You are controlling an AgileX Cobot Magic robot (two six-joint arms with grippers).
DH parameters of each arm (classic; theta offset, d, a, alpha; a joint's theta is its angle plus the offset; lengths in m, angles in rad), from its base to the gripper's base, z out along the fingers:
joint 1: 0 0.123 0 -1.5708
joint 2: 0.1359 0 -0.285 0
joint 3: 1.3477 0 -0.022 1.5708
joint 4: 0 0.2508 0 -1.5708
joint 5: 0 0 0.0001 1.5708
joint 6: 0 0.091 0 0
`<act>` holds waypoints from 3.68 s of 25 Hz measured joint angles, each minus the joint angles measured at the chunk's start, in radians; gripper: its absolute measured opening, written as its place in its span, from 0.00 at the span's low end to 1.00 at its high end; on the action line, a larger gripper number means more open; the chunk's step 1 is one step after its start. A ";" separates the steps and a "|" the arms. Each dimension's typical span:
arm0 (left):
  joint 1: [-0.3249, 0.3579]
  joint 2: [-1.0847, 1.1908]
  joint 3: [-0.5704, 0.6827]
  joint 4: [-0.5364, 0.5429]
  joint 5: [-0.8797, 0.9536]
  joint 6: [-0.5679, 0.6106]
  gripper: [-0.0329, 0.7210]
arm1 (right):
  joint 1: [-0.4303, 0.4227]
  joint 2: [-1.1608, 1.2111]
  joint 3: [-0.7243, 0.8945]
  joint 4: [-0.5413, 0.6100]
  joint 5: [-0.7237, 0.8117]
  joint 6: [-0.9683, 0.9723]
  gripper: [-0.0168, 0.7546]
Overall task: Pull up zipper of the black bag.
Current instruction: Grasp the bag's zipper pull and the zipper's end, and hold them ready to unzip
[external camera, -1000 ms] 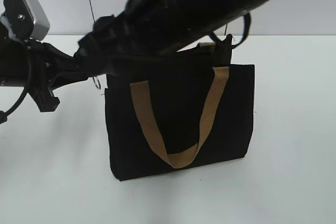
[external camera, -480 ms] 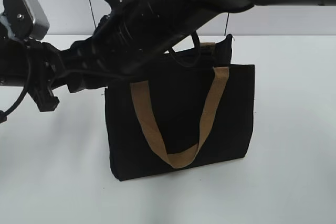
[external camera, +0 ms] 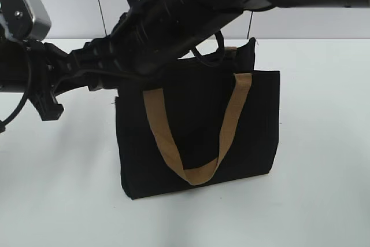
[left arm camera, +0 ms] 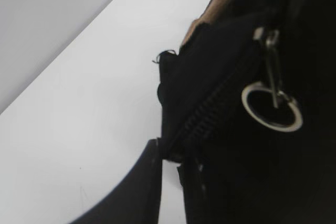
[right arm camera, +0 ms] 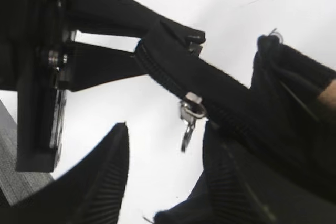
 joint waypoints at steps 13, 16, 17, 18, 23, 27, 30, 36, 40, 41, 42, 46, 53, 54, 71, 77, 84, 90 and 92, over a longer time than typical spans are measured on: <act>0.000 0.000 0.000 0.000 0.005 0.000 0.14 | 0.000 0.047 0.000 -0.002 -0.073 0.034 0.37; 0.000 0.000 0.000 0.000 0.005 0.000 0.14 | 0.000 0.047 0.000 -0.002 -0.076 0.035 0.18; 0.000 0.000 0.000 0.000 0.005 0.000 0.14 | 0.000 0.047 0.000 -0.002 -0.076 0.035 0.11; 0.000 0.000 0.000 0.000 0.005 0.000 0.14 | 0.000 0.047 0.000 -0.002 -0.075 0.035 0.05; 0.000 0.000 0.000 0.028 -0.021 -0.015 0.14 | 0.000 0.044 0.000 -0.016 -0.018 0.034 0.02; 0.000 -0.001 0.005 0.158 -0.071 -0.149 0.14 | 0.000 0.022 0.000 -0.075 0.047 0.034 0.02; -0.002 -0.012 0.007 0.245 -0.071 -0.255 0.14 | -0.003 0.001 0.000 -0.109 0.077 0.033 0.02; -0.007 -0.020 0.007 0.322 -0.067 -0.372 0.14 | -0.028 -0.033 0.000 -0.131 0.130 0.033 0.02; -0.008 -0.020 0.007 0.333 -0.096 -0.403 0.14 | -0.087 -0.043 0.000 -0.124 0.198 0.032 0.02; -0.009 -0.020 0.007 0.333 -0.099 -0.405 0.14 | -0.098 -0.044 0.000 -0.117 0.210 0.031 0.02; -0.010 -0.020 0.007 0.333 -0.100 -0.406 0.14 | -0.112 -0.045 0.000 -0.108 0.221 0.028 0.02; -0.011 -0.020 0.007 0.329 -0.096 -0.406 0.14 | -0.152 -0.060 0.000 -0.078 0.261 0.007 0.02; 0.065 -0.020 0.010 0.355 -0.179 -0.416 0.03 | -0.226 -0.119 0.000 -0.080 0.315 0.002 0.02; 0.071 -0.019 0.010 0.355 -0.182 -0.417 0.03 | -0.229 -0.122 0.000 -0.069 0.319 0.002 0.02; 0.065 0.016 0.010 0.148 0.263 -0.140 0.06 | -0.231 -0.084 0.000 0.215 0.336 -0.206 0.02; -0.003 0.122 0.010 0.046 0.251 -0.125 0.50 | -0.231 -0.075 0.000 0.252 0.336 -0.239 0.02; -0.061 0.134 0.010 -0.103 0.186 -0.044 0.73 | -0.231 -0.075 0.000 0.256 0.339 -0.264 0.02; -0.112 0.174 -0.036 -0.132 0.162 0.016 0.73 | -0.231 -0.075 0.000 0.256 0.356 -0.269 0.02; -0.118 0.177 -0.047 -0.135 0.148 0.017 0.71 | -0.231 -0.075 0.000 0.256 0.362 -0.273 0.02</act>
